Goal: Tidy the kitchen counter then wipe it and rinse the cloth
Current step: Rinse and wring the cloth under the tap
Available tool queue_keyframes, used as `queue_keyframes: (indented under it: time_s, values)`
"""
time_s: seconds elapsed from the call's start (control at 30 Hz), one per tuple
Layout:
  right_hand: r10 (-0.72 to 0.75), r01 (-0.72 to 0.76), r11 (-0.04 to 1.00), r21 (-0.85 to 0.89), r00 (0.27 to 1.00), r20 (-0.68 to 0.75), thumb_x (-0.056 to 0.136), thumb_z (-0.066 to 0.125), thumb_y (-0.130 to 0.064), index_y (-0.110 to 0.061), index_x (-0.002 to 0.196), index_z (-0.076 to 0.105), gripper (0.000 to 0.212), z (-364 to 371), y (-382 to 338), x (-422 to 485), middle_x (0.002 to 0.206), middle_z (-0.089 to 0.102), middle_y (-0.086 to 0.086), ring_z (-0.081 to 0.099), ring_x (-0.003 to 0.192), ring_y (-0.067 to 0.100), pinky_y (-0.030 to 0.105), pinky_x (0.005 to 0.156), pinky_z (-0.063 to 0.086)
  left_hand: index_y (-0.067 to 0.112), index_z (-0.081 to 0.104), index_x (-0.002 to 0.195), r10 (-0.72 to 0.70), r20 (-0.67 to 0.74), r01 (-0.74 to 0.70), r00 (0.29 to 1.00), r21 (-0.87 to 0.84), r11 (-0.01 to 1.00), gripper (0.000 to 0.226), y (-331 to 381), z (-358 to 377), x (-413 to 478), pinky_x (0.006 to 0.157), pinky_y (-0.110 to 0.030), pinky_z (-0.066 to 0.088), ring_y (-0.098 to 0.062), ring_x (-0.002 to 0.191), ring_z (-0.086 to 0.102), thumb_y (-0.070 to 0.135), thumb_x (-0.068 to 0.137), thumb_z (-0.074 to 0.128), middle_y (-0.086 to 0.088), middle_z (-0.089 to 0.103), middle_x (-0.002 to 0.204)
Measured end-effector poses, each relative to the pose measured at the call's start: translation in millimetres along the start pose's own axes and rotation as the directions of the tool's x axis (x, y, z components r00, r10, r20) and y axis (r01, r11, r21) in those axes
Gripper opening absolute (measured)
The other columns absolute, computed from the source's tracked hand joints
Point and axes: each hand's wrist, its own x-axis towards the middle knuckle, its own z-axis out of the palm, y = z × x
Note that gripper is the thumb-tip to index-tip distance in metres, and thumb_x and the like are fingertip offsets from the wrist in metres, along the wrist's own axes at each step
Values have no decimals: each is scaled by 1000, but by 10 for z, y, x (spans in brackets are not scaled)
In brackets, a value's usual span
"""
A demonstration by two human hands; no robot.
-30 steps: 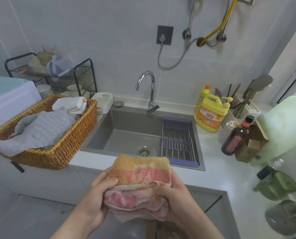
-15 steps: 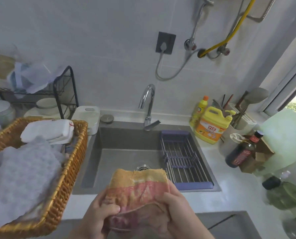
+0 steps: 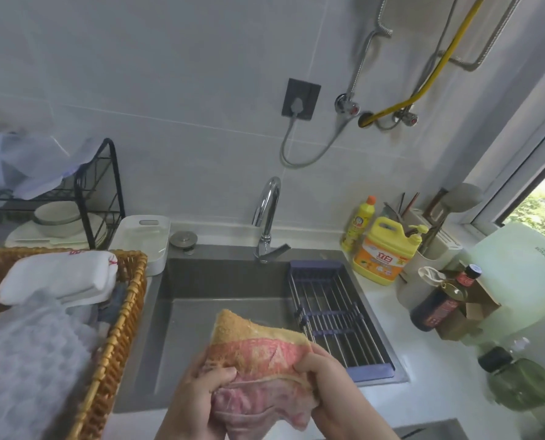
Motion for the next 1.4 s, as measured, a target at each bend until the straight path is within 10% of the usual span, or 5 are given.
queue_keyframes:
  time_s: [0.37, 0.5, 0.87, 1.4]
  values:
    - [-43, 56, 982, -178, 996, 78, 87, 52, 7, -13, 113, 63, 35, -109, -715, 940, 110, 68, 24, 67, 87, 39, 53, 73, 55, 18, 67, 101, 98, -45, -99, 994, -10, 995, 43, 318, 418, 881, 68, -56, 55, -45, 78, 67, -12, 75, 49, -27, 67, 101]
    - [-19, 11, 945, -326, 1000, -23, 88, 55, 1, -14, 121, 58, 36, -254, -961, 1508, 101, 68, 12, 67, 82, 26, 36, 71, 56, 20, 64, 101, 110, -90, -110, 990, 11, 994, 42, 383, 483, 1189, 71, -59, 52, -44, 72, 67, -12, 81, 46, -23, 70, 87]
    - [-356, 185, 243, -952, 930, 90, 96, 48, -18, -14, 144, 41, 49, -339, -1526, 2866, 146, 43, 6, 46, 129, 25, 28, 101, 38, 18, 60, 112, 142, -247, -149, 959, -10, 989, 45, 419, 438, 1753, 65, -46, 57, -37, 84, 67, -12, 83, 43, -17, 73, 85]
    - [-448, 151, 81, -985, 889, 100, 92, 43, -2, -8, 103, 70, 30, -375, -1561, 3080, 103, 68, 10, 61, 97, 31, 31, 75, 46, 17, 62, 108, 135, -179, -142, 974, -26, 989, 47, 465, 450, 2010, 62, -47, 59, -31, 70, 72, -14, 83, 37, -15, 73, 82]
